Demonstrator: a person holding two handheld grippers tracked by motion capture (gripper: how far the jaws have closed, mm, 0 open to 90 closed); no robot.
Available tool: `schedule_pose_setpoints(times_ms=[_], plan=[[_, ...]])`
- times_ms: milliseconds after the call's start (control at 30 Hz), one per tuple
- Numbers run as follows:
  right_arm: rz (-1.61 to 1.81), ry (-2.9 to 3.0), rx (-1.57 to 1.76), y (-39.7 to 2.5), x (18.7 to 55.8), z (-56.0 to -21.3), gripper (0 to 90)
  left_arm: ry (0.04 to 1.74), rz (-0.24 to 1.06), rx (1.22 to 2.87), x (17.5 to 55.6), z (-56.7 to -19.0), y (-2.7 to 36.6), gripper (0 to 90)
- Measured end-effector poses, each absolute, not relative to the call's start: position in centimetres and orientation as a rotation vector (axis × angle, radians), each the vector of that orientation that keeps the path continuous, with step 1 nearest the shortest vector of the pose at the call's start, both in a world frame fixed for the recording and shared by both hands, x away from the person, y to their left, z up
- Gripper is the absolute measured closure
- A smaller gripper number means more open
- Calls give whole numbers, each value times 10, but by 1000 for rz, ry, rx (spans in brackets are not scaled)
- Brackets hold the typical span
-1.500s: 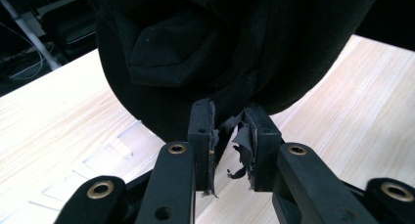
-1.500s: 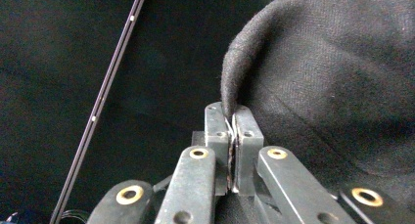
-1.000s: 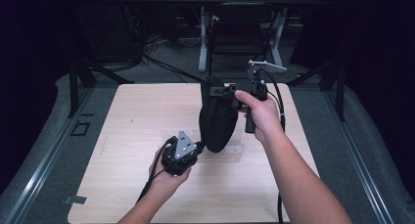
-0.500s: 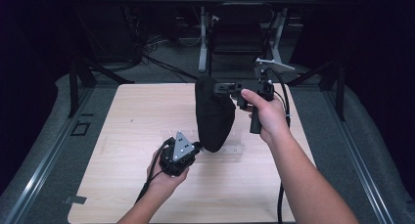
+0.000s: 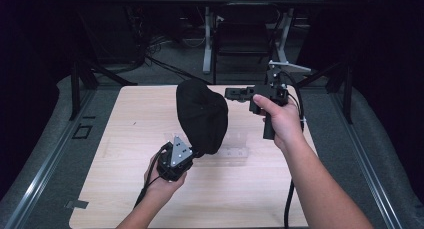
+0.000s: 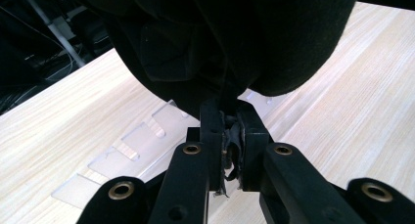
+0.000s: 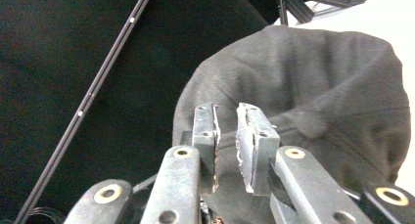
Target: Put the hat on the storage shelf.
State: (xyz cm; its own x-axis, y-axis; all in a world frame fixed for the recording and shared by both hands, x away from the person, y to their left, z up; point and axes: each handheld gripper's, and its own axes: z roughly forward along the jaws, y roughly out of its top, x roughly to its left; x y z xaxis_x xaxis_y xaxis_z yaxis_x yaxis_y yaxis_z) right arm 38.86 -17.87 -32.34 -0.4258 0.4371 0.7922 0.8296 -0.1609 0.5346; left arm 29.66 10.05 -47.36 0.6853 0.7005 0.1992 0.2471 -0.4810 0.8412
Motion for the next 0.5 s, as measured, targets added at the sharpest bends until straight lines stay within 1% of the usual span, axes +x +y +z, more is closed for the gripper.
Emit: schedule_pose_setpoints(times_ms=[300, 400, 500], plan=[[-1626, -1756, -1475, -194, 384, -331, 769, 794, 631, 2058, 300, -492, 112, 844], [-1620, -1782, -1500, -199, 382, -334, 759, 823, 608, 2034, 300, -499, 118, 840], [-1629, -1790, -1514, -203, 379, -337, 753, 841, 608, 2034, 299, -503, 123, 832]])
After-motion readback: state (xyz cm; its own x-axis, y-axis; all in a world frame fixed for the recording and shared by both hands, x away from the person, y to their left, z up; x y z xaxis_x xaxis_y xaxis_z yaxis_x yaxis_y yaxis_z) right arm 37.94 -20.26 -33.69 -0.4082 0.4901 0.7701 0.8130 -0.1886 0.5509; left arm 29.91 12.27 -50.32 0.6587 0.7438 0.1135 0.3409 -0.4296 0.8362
